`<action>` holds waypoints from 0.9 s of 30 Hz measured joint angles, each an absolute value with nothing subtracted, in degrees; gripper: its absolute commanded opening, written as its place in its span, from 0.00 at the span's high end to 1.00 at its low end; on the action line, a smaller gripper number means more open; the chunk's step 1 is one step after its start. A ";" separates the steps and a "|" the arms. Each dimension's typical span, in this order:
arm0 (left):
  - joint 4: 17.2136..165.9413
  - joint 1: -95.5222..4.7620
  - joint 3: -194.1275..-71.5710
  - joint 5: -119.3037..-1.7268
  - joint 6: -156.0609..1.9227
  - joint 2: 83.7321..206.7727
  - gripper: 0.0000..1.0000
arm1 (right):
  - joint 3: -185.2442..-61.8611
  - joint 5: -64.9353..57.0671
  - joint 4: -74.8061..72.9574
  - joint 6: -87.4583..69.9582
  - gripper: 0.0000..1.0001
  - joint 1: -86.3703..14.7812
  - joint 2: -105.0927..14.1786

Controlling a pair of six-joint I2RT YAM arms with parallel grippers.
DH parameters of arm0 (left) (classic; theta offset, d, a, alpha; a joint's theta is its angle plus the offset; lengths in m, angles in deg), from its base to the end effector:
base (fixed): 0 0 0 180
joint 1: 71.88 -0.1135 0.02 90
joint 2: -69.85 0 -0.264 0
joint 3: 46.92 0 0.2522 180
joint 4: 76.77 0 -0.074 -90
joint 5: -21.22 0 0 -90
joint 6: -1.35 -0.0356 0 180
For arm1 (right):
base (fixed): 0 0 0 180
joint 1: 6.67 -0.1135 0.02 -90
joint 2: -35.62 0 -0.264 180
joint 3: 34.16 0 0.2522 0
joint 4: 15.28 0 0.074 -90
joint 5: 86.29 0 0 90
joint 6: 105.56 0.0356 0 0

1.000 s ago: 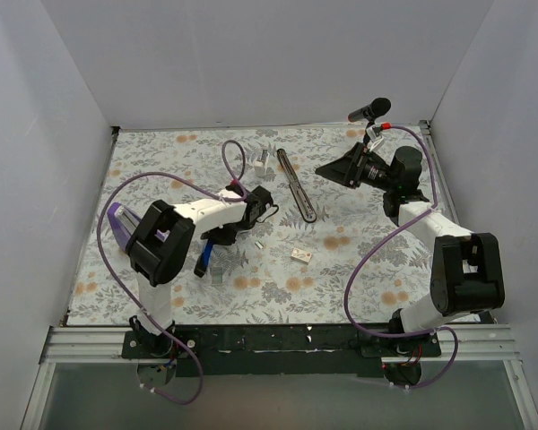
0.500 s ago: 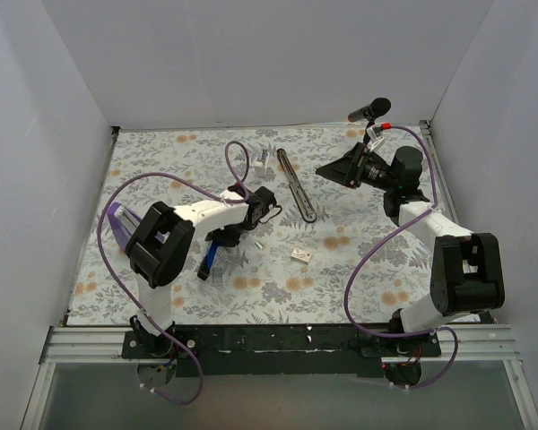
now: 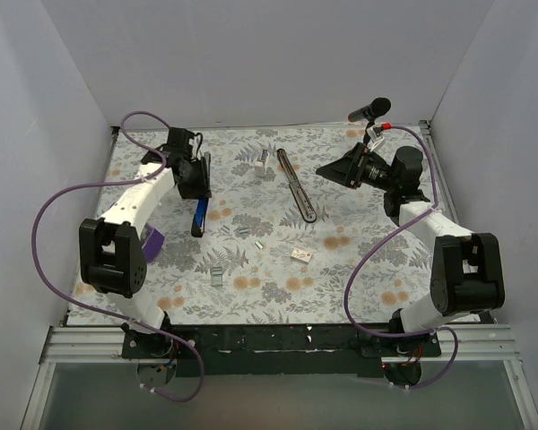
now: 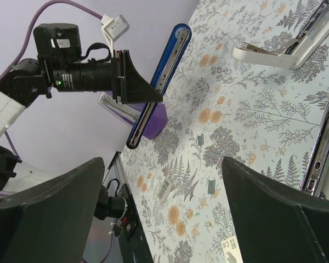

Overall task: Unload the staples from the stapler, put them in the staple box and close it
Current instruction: Place the stapler at the center of the board.

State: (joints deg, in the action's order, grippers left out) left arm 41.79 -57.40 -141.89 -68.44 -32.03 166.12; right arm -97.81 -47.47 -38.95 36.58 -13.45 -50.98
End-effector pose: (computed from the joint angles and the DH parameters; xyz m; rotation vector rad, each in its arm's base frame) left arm 0.3400 -0.0880 0.2728 -0.9801 2.5493 -0.3916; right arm 0.3273 0.0668 0.2799 -0.0988 1.7712 1.4605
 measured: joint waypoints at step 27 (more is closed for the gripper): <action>58.38 -64.94 -161.04 -31.61 -33.86 199.82 0.73 | -97.74 -47.89 -37.44 32.86 0.02 -13.43 -49.32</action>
